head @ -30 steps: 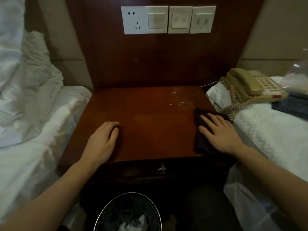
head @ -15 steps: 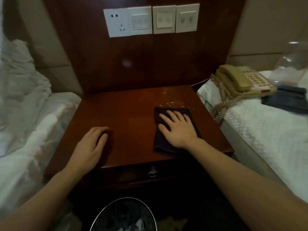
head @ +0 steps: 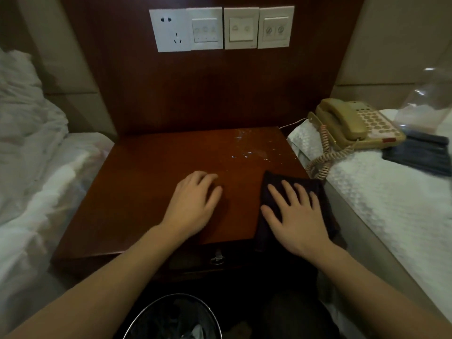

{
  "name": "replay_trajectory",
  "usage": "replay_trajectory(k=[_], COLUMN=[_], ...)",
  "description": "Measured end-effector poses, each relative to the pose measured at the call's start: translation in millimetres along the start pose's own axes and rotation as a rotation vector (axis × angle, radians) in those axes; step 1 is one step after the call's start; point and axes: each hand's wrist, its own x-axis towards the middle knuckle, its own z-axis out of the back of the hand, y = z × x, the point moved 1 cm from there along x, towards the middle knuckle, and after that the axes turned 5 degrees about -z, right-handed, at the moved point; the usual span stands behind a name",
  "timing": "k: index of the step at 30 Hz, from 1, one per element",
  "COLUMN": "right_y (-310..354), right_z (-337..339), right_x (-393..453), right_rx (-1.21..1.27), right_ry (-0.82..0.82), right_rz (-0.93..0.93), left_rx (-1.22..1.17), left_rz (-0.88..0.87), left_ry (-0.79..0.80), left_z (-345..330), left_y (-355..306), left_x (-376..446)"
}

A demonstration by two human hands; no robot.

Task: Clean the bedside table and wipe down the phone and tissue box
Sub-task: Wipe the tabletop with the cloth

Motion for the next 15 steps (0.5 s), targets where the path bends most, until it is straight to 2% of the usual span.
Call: replay_trajectory(k=[2, 7, 12, 15], right_y=[5, -5, -17, -17], right_z=[0, 3, 4, 6], right_x=[4, 49, 134, 143], right_rx=[-0.007, -0.006, 0.001, -0.016], right_ry=[-0.016, 0.028, 0.040, 0.043], right_rz=[0.054, 0.179, 0.092, 0.043], left_rx=[0.006, 0.021, -0.013, -0.035], left_rz=[-0.024, 0.114, 0.115, 0.108], left_ry=[-0.031, -0.073, -0.076, -0.067], left_z=[-8, -24, -27, -27], left_y=[-1, 20, 22, 21], left_x=[25, 47, 51, 52])
